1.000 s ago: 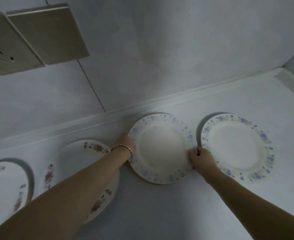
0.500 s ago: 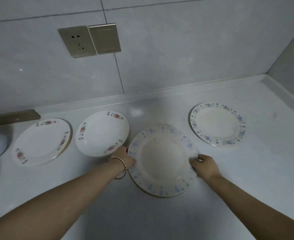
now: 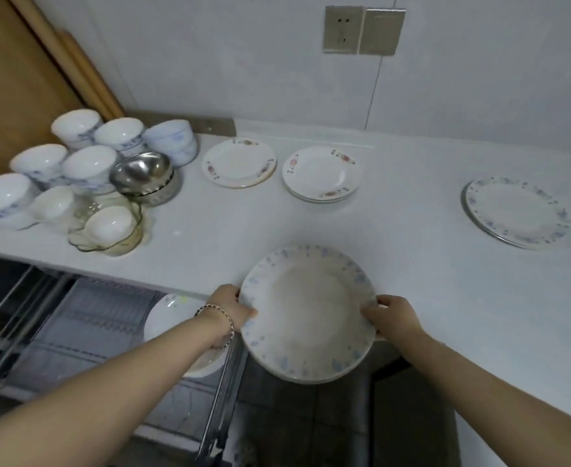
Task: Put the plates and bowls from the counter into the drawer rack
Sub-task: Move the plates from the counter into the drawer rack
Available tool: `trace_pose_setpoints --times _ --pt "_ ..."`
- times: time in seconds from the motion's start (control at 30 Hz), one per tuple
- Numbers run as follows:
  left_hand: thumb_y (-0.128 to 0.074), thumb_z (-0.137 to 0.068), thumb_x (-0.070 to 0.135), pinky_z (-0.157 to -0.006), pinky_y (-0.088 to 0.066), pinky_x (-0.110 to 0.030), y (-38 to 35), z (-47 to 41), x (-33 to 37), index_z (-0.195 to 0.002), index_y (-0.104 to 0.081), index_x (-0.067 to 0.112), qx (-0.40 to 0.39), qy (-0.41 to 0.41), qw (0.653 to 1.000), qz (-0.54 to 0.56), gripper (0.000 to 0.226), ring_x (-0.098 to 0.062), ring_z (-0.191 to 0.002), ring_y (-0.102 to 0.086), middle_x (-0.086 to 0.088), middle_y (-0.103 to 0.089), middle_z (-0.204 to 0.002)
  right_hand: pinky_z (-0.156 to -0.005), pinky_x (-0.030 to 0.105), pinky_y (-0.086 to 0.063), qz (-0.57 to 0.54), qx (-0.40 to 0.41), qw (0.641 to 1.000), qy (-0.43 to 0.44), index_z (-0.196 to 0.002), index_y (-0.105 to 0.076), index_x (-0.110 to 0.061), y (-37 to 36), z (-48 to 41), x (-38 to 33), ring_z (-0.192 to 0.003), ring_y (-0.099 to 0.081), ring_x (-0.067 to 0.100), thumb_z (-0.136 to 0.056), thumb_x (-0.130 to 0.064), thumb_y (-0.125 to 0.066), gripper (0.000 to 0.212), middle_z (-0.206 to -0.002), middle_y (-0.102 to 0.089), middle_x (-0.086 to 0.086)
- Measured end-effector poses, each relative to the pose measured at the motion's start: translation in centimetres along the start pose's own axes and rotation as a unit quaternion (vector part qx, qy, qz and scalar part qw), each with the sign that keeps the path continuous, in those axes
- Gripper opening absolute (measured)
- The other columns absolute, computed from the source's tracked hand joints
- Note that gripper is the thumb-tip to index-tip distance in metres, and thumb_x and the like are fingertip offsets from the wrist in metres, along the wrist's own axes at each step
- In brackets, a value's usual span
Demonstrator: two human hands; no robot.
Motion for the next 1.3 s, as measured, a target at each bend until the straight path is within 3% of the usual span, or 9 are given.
trace_pose_setpoints --times 0.17,0.3,0.47,0.6,0.73,0.87,0.97,1.23,1.3 --pt "-0.061 -0.080 0.002 -0.066 -0.039 -0.022 5.6 2.0 -10.9 -0.063 -0.057 0.009 0.040 0.045 0.997 0.056 0.019 -0.017 -0.082 -0.054 -0.001 -0.054 -0.064 -0.086 0.052 -0.055 0.013 -0.043 0.999 0.005 -0.094 -0.068 0.004 -10.4 4.0 -1.7 -0.095 -0.067 0.039 -0.084 -0.006 -0.057 0.018 -0.090 -0.067 0.019" --pt "-0.062 -0.081 0.001 -0.078 -0.042 -0.021 10.5 2.7 -20.1 -0.104 -0.067 -0.003 0.052 0.079 0.992 0.081 0.024 -0.021 -0.090 -0.060 -0.015 -0.069 -0.096 -0.083 0.048 -0.057 0.023 -0.076 0.997 0.005 -0.087 -0.067 -0.004 -19.8 7.1 -3.3 -0.089 -0.066 0.033 -0.083 -0.004 -0.055 0.013 -0.086 -0.065 0.016" --pt "-0.064 -0.079 0.005 -0.087 -0.050 -0.033 18.0 1.3 -30.8 -0.102 -0.068 -0.003 0.066 0.091 0.993 0.037 0.025 -0.030 -0.104 -0.065 -0.020 -0.069 -0.110 -0.070 0.037 -0.052 0.028 -0.087 0.996 0.012 -0.083 -0.062 -0.004 -31.8 10.4 -6.0 -0.066 -0.058 0.024 -0.086 -0.007 -0.057 0.007 -0.066 -0.059 0.009" --pt "-0.065 -0.079 0.008 -0.085 -0.052 -0.035 23.0 -0.6 -36.9 -0.103 -0.068 -0.001 0.056 0.095 0.994 -0.004 0.026 -0.030 -0.102 -0.065 -0.017 -0.069 -0.109 -0.089 0.048 -0.053 0.010 -0.081 0.997 -0.006 -0.090 -0.067 0.006 -39.6 12.4 -7.4 -0.086 -0.065 0.035 -0.085 -0.008 -0.059 0.017 -0.082 -0.066 0.021" --pt "-0.066 -0.078 0.007 -0.086 -0.053 -0.036 26.5 -3.4 -41.1 -0.104 -0.068 -0.001 0.049 0.099 0.994 -0.019 0.027 -0.031 -0.102 -0.065 -0.017 -0.069 -0.109 -0.081 0.040 -0.052 -0.009 -0.080 0.996 -0.032 -0.067 -0.062 -0.010 -45.7 12.7 -8.2 -0.078 -0.058 0.028 -0.086 -0.010 -0.058 0.019 -0.072 -0.060 0.012" --pt "-0.065 -0.079 0.004 -0.081 -0.051 -0.032 28.3 -6.9 -44.1 -0.104 -0.067 -0.002 0.035 0.109 0.993 -0.009 0.026 -0.026 -0.090 -0.062 -0.017 -0.068 -0.106 -0.091 0.053 -0.052 -0.033 -0.078 0.995 -0.053 -0.089 -0.066 0.005 -50.6 11.3 -8.7 -0.079 -0.057 0.027 -0.086 -0.010 -0.057 0.017 -0.077 -0.060 0.015" --pt "-0.063 -0.080 0.003 -0.083 -0.052 -0.034 29.0 -9.7 -46.0 -0.104 -0.067 -0.002 0.028 0.121 0.992 0.001 0.025 -0.029 -0.094 -0.064 -0.018 -0.068 -0.103 -0.088 0.056 -0.052 -0.026 -0.076 0.995 -0.066 -0.078 -0.063 0.001 -54.2 9.4 -8.6 -0.081 -0.061 0.033 -0.084 -0.012 -0.057 0.016 -0.077 -0.062 0.017" --pt "-0.060 -0.079 0.002 -0.076 -0.053 -0.030 28.5 -19.6 -51.2 -0.071 -0.060 0.019 0.012 0.152 0.988 0.005 0.019 -0.024 -0.082 -0.060 -0.011 -0.067 -0.092 -0.095 0.043 -0.049 -0.026 -0.038 0.990 -0.130 -0.120 -0.058 -0.002 -62.2 3.6 -7.8 -0.102 -0.058 0.032 -0.093 -0.012 -0.044 0.032 -0.113 -0.063 0.018" --pt "-0.060 -0.079 0.003 -0.078 -0.056 -0.032 27.6 -22.7 -52.2 -0.079 -0.061 0.017 0.006 0.153 0.988 -0.003 0.014 -0.025 -0.083 -0.062 -0.011 -0.069 -0.095 -0.087 0.035 -0.048 -0.043 -0.025 0.986 -0.158 -0.127 -0.053 -0.004 -64.0 1.9 -6.6 -0.103 -0.056 0.030 -0.089 -0.001 -0.043 0.040 -0.115 -0.061 0.015"
Point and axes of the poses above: each hand's wrist, its own z-axis away from the middle knuckle, its own y-axis out of the back of the hand, x = y × z, the point moved 9 cm from there along -z, towards the middle knuckle
